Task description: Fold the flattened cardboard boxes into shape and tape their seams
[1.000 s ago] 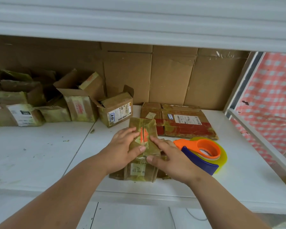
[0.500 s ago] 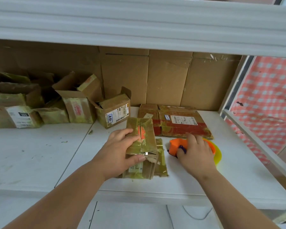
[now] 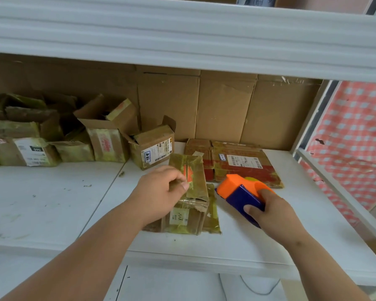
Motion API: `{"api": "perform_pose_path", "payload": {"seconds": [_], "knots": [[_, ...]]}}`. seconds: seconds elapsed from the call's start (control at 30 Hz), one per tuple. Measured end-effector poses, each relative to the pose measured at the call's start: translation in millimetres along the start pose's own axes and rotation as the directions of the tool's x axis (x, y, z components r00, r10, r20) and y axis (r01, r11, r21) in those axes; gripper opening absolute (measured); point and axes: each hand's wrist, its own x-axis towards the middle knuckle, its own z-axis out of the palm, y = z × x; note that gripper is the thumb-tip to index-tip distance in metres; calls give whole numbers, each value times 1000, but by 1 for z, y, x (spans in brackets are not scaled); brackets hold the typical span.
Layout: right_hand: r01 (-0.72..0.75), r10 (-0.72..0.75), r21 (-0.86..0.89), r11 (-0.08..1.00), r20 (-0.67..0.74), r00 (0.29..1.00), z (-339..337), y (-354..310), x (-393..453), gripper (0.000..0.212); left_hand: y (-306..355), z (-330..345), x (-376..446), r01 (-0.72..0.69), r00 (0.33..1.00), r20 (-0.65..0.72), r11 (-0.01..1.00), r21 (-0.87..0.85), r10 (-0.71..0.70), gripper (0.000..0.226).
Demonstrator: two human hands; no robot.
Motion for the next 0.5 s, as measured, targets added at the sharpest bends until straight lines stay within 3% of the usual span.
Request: {"api": "perform_pose_path", "payload": {"seconds": [0.1,0.23,0.5], "knots": [[60,-54,183,981,-33,998,-13,-13,-9,26,13,-7,7,25,998,-59,999,-37,-27,17],[129,-117,356,926,-55,992,-28,-21,-16,26,31,-14,11,52,998,-22,986,-156,-56,18],[189,-210,424,886,3,978,-45,-28,-30,32,59,-22,13,192,980,139,864,-466,-143,28]]}}
